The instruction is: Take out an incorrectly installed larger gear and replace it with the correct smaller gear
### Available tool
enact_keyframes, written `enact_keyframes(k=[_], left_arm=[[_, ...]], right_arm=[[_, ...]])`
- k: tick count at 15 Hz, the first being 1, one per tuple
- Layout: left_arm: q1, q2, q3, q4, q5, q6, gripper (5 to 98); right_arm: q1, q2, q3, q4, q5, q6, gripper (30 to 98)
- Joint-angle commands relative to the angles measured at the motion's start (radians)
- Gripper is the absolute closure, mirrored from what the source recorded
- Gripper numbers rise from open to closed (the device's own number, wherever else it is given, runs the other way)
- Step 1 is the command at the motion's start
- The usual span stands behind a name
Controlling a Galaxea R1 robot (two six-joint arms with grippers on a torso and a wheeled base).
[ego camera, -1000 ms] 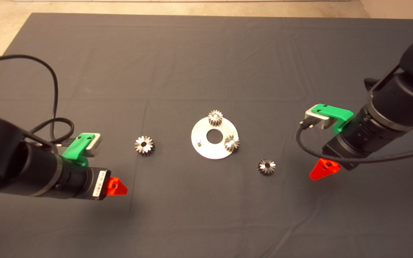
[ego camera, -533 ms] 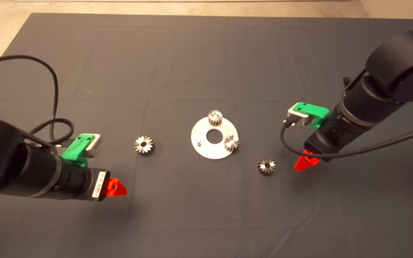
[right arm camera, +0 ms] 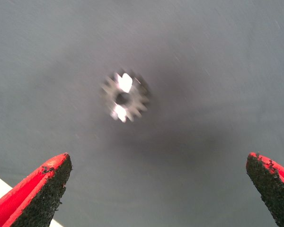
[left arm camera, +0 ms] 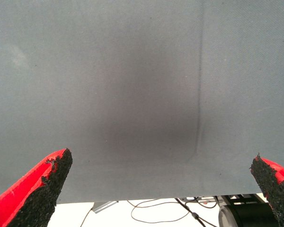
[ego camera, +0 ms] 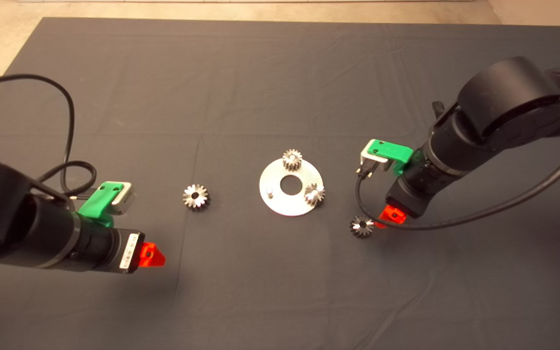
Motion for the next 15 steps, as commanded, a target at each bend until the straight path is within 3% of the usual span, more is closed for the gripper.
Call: enact_keyframes(k=[1, 6, 9, 15], left_arm=[[-0.014, -0.001, 0.001, -0.038, 0.014, -0.003, 6.1], [-0.014, -0.018, -0.009, -0.041, 0.026, -0.003, 6.1], [-0.014, -0.024, -0.023, -0.065, 0.022, -0.013, 6.1], [-0.014, -0.024, -0.025, -0.087, 0.020, -0.015, 6.1]], right_arm=[[0.000, 0.042, 0.006, -0.066, -0.131, -0.016, 30.7], [-0.021, 0.050, 0.006, -0.069, -0.131, -0.014, 30.7], [-0.061, 0.050, 0.006, -0.091, -0.131, -0.013, 30.7], [-0.079, 0.070, 0.003, -0.106, -0.131, -0.013, 30.7]])
